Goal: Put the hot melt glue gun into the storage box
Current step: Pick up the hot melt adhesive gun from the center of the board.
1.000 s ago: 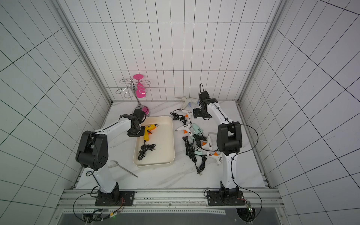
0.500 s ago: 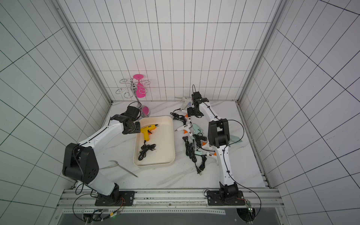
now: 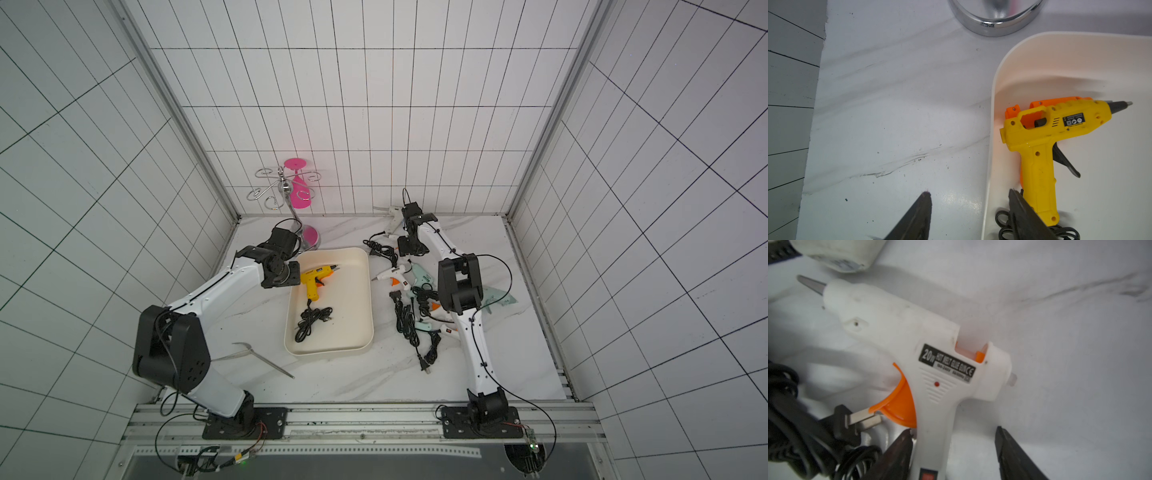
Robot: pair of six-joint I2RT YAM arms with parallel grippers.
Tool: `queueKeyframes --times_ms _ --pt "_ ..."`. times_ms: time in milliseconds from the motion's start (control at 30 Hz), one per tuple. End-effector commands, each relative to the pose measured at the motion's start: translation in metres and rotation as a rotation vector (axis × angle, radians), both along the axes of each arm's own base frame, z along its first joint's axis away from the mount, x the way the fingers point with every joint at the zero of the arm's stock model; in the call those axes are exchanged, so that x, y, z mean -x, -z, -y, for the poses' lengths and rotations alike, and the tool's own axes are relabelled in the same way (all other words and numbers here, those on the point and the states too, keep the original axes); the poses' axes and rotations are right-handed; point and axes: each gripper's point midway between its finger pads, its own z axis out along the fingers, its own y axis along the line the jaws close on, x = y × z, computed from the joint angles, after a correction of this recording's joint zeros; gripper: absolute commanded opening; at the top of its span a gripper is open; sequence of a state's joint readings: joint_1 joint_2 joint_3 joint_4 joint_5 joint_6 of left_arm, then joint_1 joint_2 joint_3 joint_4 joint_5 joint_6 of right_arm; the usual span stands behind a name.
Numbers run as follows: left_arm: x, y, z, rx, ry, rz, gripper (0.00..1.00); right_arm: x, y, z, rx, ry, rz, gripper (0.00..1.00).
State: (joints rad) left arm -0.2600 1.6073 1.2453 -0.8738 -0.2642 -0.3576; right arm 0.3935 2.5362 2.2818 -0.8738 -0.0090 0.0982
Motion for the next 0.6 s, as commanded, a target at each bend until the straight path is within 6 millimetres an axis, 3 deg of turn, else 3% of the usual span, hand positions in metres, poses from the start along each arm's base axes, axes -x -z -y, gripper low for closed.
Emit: queueKeyframes --times_ms 0,67,167,233,300,400,467,567 --pt "-0.010 -0.024 0.003 0.016 0.022 0.055 0.61 0.014 0.020 0.007 0.062 -0.009 -0.074 0.47" --pt "-0.011 -0.035 0.004 0.021 0.028 0.073 0.61 0.018 0.018 0.007 0.063 -0.009 -0.087 0.34" --pt "-0.014 -0.056 0.019 0.093 0.075 0.122 0.61 0.019 0.008 0.009 0.057 0.009 -0.066 0.21" --pt "-0.019 -0.077 0.034 0.133 0.124 0.204 0.61 0.013 -0.006 0.016 0.079 0.033 -0.012 0.19" --pt "-0.024 -0.102 0.060 0.214 0.226 0.294 0.70 0.007 -0.038 0.028 0.110 0.057 0.046 0.17" --pt "-0.029 -0.133 0.079 0.247 0.308 0.369 0.78 0.015 -0.099 0.049 0.109 0.084 0.126 0.16" --pt "-0.034 -0.145 0.087 0.272 0.333 0.377 0.79 0.022 -0.134 0.056 0.079 0.082 0.189 0.15" --pt "-0.041 -0.159 0.117 0.410 0.401 0.395 0.85 0.039 -0.169 0.054 0.051 0.052 0.241 0.13"
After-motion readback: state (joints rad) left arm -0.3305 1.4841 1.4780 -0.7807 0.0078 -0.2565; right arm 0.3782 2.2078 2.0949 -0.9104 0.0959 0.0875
